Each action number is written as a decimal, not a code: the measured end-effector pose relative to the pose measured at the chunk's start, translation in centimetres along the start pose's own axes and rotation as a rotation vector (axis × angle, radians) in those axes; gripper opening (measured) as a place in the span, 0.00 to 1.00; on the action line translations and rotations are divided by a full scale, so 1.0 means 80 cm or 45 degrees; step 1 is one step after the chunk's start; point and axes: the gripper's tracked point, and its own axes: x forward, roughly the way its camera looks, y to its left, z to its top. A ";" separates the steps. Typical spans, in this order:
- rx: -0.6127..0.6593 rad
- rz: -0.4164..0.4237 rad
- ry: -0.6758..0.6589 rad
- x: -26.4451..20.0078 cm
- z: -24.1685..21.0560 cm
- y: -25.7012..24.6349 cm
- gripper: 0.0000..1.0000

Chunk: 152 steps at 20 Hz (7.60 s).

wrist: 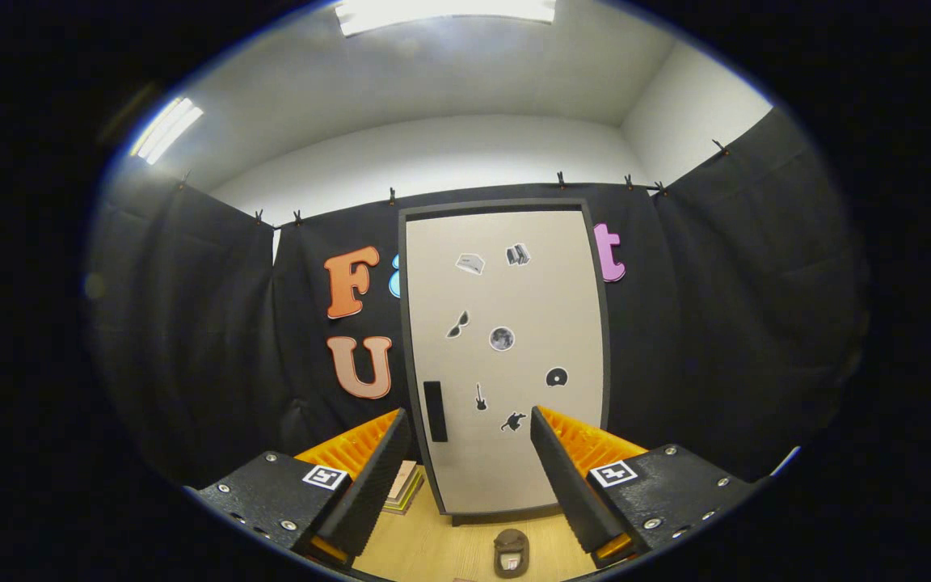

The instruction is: Open the shoe cabinet door, grab the shoes and put them into the shoe cabinet, then close the shoe cabinet door.

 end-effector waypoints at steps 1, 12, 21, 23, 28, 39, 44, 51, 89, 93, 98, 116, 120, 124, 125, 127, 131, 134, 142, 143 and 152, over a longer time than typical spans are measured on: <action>-0.008 0.000 0.004 0.007 -0.005 0.008 0.93; -0.070 -0.038 0.025 0.090 -0.044 0.050 0.94; -0.043 -0.004 0.045 0.212 -0.091 0.071 0.87; -0.039 0.007 0.066 0.237 -0.105 0.074 0.83; -0.061 0.019 0.105 0.287 -0.134 0.075 0.81; -0.101 0.030 0.144 0.352 -0.174 0.084 0.42; -0.071 0.028 0.168 0.349 -0.175 0.084 0.33; -0.059 0.057 0.179 0.302 -0.168 0.078 0.29; 0.001 0.128 0.162 0.088 -0.133 -0.219 0.26; 0.001 0.052 0.154 0.090 -0.135 -0.260 0.22; 0.011 -0.079 0.162 0.079 -0.135 -0.317 0.20; -0.034 -0.388 0.238 0.010 -0.155 -0.263 0.20; -0.021 -0.379 0.277 0.016 -0.182 -0.209 0.20; 0.004 -0.307 0.348 0.034 -0.223 -0.153 0.20; -0.005 -0.292 0.368 0.037 -0.235 -0.142 0.20; -0.021 -0.254 0.420 0.046 -0.263 -0.122 0.20; -0.013 -0.178 0.534 0.062 -0.328 -0.087 0.20; -0.021 -0.131 0.640 0.076 -0.383 -0.072 0.20; 0.024 -0.055 0.883 0.118 -0.516 -0.056 0.20; 0.025 -0.041 0.921 0.121 -0.535 -0.054 0.20; 0.024 0.040 1.187 0.142 -0.671 -0.036 0.20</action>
